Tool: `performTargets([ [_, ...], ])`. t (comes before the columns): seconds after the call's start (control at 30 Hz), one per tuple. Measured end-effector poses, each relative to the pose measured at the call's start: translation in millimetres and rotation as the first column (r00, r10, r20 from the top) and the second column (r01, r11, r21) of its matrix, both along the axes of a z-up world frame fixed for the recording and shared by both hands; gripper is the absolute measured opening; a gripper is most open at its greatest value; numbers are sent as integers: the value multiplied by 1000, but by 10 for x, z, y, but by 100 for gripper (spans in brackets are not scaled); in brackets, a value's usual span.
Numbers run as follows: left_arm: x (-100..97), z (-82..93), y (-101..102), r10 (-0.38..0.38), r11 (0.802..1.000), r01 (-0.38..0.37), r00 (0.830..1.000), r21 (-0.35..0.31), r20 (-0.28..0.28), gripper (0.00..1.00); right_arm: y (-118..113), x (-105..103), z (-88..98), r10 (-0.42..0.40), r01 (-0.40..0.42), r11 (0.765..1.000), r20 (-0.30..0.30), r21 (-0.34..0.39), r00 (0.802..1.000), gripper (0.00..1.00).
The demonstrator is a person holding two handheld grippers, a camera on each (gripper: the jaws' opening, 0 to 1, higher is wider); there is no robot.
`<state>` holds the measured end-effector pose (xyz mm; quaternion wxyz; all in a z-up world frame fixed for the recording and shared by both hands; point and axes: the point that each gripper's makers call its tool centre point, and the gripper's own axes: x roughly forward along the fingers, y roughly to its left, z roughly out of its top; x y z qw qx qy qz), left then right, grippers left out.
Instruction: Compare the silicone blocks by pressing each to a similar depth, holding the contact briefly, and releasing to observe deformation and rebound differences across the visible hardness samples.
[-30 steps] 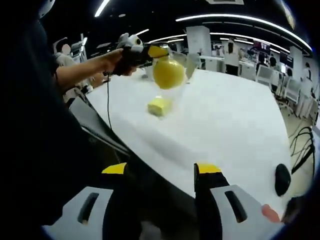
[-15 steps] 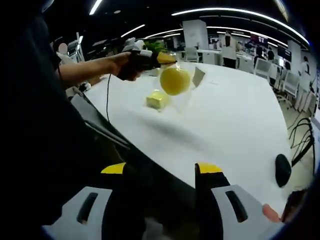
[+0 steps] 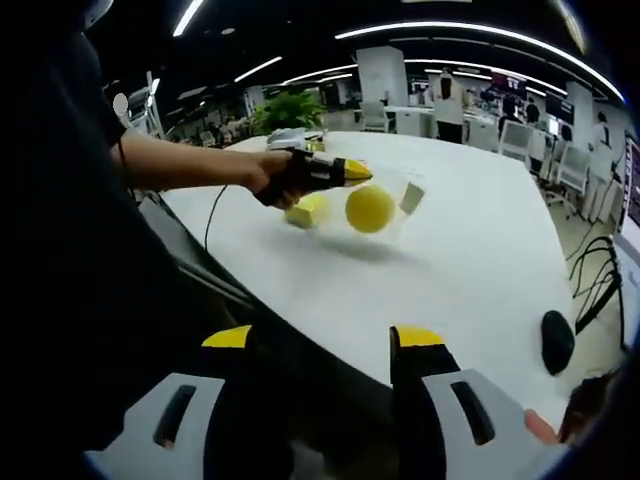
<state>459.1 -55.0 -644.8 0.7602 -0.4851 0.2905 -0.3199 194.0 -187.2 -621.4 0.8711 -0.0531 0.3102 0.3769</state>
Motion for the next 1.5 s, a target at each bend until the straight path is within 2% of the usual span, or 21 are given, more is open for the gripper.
performTargets([
  [0.1, 70, -80, 107, 20, 999, -20, 1000, 33, -5, 0, -27, -8, -3, -16, 16, 1000, -3, 4, 1000, 48],
  [0.4, 171, -270, 225, 54, 990, -51, 998, 130, -25, 0, -22, 6, -2, -28, 28, 999, -15, 17, 999, 47],
  [0.47, 186, -361, 258, 55, 981, -50, 998, 188, -23, 0, -5, 45, 57, -48, 49, 997, -15, 60, 999, 47],
  [0.5, 188, -428, 279, 48, 970, -43, 999, 239, -14, 0, -6, 74, 97, -61, 62, 995, -7, 83, 998, 48],
  [0.57, 203, -478, 297, 35, 960, -33, 999, 280, 0, 0, -11, 95, 136, -73, 73, 993, 0, 96, 997, 49],
  [0.63, 240, -493, 291, 32, 963, -28, 999, 268, -11, 0, -27, 97, 118, -77, 77, 993, -5, 89, 997, 48],
  [0.73, 264, -545, 285, 3, 945, -6, 1000, 327, 10, 0, -56, 54, 44, -80, 82, 994, -22, 68, 997, 49],
  [0.83, 278, -611, 267, -7, 937, 10, 1000, 348, -11, 0, -42, 8, 13, -77, 78, 996, -33, 53, 996, 48],
  [0.97, 303, -645, 258, -9, 931, 11, 1000, 365, -6, 0, -19, -7, 23, -80, 81, 995, -31, 59, 996, 47],
  [1.07, 308, -694, 278, -5, 924, 10, 1000, 382, -15, 0, 18, 12, -20, -83, 84, 994, -26, 69, 996, 48],
  [1.2, 305, -733, 303, -5, 919, 14, 1000, 394, -25, 0, 179, 16, -177, -30, 31, 999, -25, 37, 999, 48],
  [1.27, 300, -731, 306, -18, 911, 24, 1000, 411, -19, 0, 258, 47, -213, -24, 25, 998, -26, 59, 999, 48],
  [1.33, 305, -752, 311, -42, 892, 42, 999, 449, -10, 0, 326, 114, -226, -32, 33, 994, -16, 105, 999, 47],
  [1.4, 313, -766, 307, -61, 882, 59, 998, 467, -12, 0, 358, 220, -256, -75, 78, 984, -28, 160, 997, 46],
  [1.47, 319, -777, 307, -78, 872, 73, 997, 484, -10, 0, 400, 331, -277, -94, 95, 974, -15, 206, 995, 46],
  [1.5, 317, -779, 305, -89, 867, 81, 996, 492, -8, 0, 417, 368, -321, -98, 102, 972, -29, 212, 995, 46],
])
